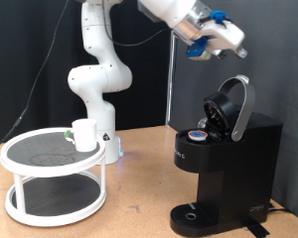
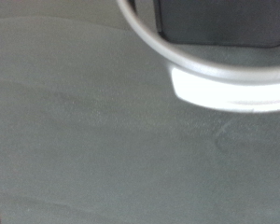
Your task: Make a cup of coffee with the keurig machine
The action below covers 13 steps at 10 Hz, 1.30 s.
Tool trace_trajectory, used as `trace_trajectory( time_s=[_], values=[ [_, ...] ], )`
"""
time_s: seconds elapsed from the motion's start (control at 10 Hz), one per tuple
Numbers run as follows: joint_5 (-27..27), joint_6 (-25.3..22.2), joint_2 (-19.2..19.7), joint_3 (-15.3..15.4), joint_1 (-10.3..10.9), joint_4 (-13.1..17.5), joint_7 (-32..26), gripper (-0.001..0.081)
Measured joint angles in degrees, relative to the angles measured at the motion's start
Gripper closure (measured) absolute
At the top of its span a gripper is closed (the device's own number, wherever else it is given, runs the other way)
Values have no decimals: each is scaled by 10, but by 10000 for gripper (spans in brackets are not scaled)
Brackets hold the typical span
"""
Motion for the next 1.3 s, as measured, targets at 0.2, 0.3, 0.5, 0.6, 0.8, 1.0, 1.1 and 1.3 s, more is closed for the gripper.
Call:
trace_trajectory(
  time_s=[0.2,0.3,0.5,0.6,0.8,1.0,1.1,1.3],
  values=[
    [-5,21,15,25,5,26,22,72],
    [-9,31,23,37,7,40,33,72],
    [-38,35,42,59,10,70,68,72],
    [-58,35,54,70,12,86,86,72],
    [-92,34,81,90,18,116,115,72],
    [-132,41,98,103,21,126,117,72],
    [-152,39,100,105,21,124,117,72],
    [-166,23,99,104,19,114,103,330]
  ],
)
